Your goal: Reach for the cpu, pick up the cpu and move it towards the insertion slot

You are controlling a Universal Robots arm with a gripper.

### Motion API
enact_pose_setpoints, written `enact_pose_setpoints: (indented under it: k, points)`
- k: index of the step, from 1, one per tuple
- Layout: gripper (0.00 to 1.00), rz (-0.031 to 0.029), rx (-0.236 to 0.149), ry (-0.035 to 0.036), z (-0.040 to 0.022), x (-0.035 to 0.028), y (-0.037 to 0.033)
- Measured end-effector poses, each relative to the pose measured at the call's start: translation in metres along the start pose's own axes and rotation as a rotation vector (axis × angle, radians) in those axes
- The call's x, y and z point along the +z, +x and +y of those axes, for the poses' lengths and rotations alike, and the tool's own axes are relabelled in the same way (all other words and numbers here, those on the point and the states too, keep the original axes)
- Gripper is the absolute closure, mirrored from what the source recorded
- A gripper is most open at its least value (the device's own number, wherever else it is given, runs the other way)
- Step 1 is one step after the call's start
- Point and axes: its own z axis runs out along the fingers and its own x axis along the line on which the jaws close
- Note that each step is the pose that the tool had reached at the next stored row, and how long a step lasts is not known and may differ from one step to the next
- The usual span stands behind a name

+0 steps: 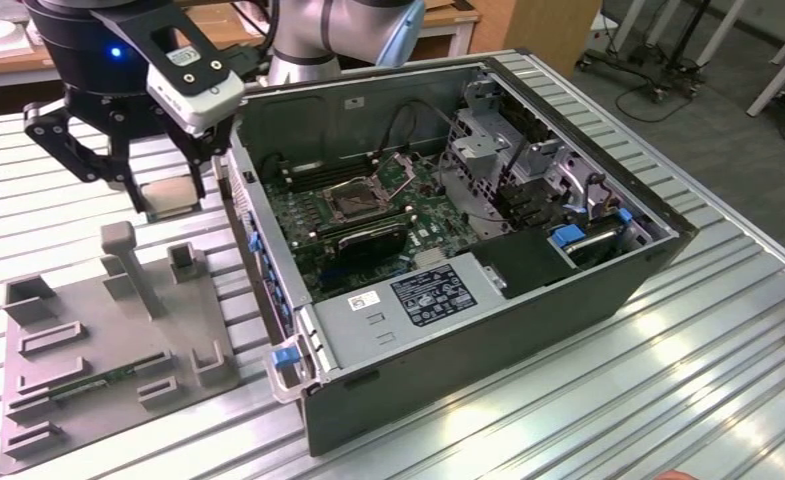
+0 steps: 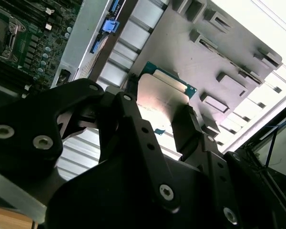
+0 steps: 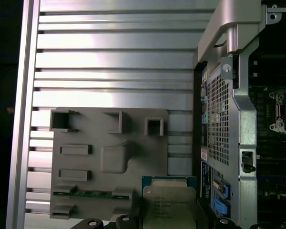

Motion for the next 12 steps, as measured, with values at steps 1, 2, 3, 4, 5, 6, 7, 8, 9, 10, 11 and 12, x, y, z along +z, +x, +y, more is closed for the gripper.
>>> enact_pose_setpoints:
  k: [1, 2, 3, 4, 5, 6, 7, 8, 9, 10, 11, 12]
  points:
    - [0.47, 0.0001, 0.000, 0.0001, 0.0000, 0.0000, -0.0007]
    - [0.47, 0.0000, 0.000, 0.0000, 0.0000, 0.0000, -0.0015]
    - [0.47, 0.0000, 0.000, 0.0000, -0.0001, 0.0000, -0.0024]
    - [0.47, -0.0001, 0.000, -0.0001, -0.0001, 0.0001, -0.0033]
    - [0.47, 0.0000, 0.000, 0.0000, -0.0001, 0.0000, -0.0043]
    - [0.47, 0.0000, 0.000, -0.0001, -0.0001, 0.0001, -0.0057]
    - [0.47, 0.0000, 0.000, -0.0001, -0.0002, 0.0001, -0.0072]
    - [0.47, -0.0001, 0.000, -0.0001, -0.0002, 0.0002, -0.0088]
    - [0.47, 0.0000, 0.000, -0.0001, -0.0002, 0.0002, -0.0104]
    - [0.47, 0.0000, 0.000, 0.0000, -0.0003, 0.0002, -0.0119]
    - [0.47, -0.0001, 0.000, -0.0001, -0.0003, 0.0002, -0.0132]
    - [0.47, 0.0000, 0.000, 0.0000, -0.0003, 0.0002, -0.0147]
